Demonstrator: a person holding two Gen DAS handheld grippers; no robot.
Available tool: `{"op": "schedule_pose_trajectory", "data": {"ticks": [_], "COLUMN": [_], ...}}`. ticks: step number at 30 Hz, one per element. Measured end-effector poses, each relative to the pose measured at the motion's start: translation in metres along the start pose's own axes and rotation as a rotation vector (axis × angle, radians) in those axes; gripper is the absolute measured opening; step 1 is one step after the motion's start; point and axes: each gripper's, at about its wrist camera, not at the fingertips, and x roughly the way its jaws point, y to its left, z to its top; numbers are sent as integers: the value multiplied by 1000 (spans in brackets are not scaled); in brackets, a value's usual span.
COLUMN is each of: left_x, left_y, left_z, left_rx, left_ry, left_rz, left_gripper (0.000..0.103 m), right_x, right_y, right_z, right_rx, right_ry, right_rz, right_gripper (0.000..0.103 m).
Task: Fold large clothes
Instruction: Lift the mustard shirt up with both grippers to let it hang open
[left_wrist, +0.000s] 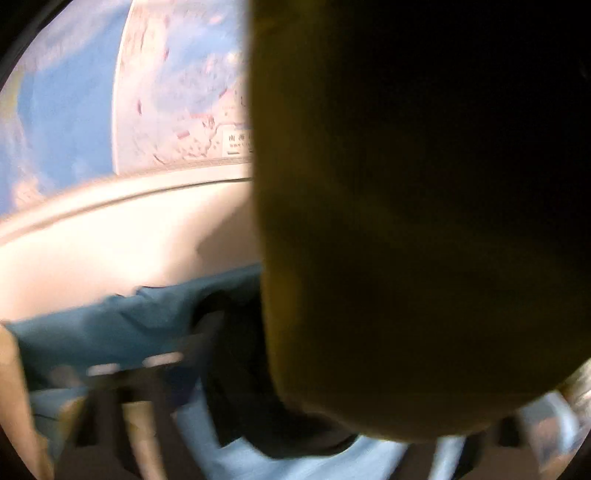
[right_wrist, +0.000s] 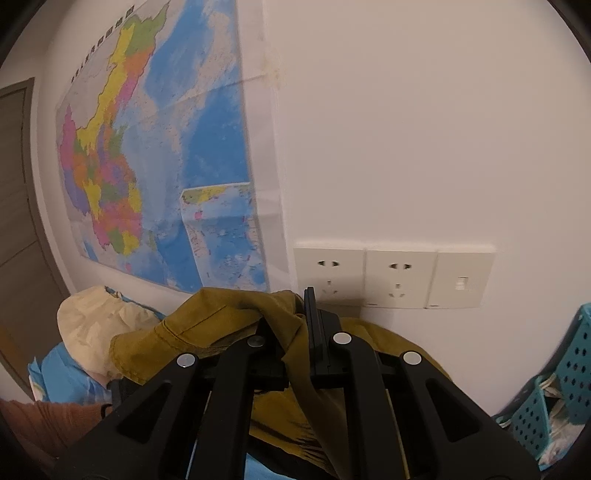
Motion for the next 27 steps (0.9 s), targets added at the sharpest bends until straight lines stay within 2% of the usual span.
{"op": "schedule_pose_trajectory", "data": {"ticks": [1,2,5,8,10,11,14,17,21,27], "left_x": [4,6,-10,-51,-75,-85,-134,-192,-264,-372], "left_y": [2,1,-15,-26,-40,-49,-87,-99,-102,-115], "left_z": [7,14,42,85,113,123,149,167,173,130], "left_rx": [-20,-22,49,77,113,138,247,254,267,371], "left_ry": [19,24,-43,-172,-206,-223,-354,-464,-552,-681], "left_rz": [-21,-19,32,1,-55,-58,-21,-48,-36,95], "left_gripper": [4,4,3,3,3,3,2,2,3,3], "right_x": [-7,-14,-42,-90,-136,-158,-217,-273,-330,-382], "right_y": [-2,-2,-1,0,2,6,20,29,46,87], "right_z": [1,2,10,30,48,56,77,90,88,69], "right_rx": [6,2,-11,-23,-18,-28,-49,-46,-47,-79], "right_ry": [-3,-11,-60,-153,-237,-279,-373,-457,-522,-567], "right_rz": [-2,-11,-57,-118,-135,-141,-161,-172,-121,-16], "right_gripper": [7,7,5,4,4,3,3,3,3,3]}}
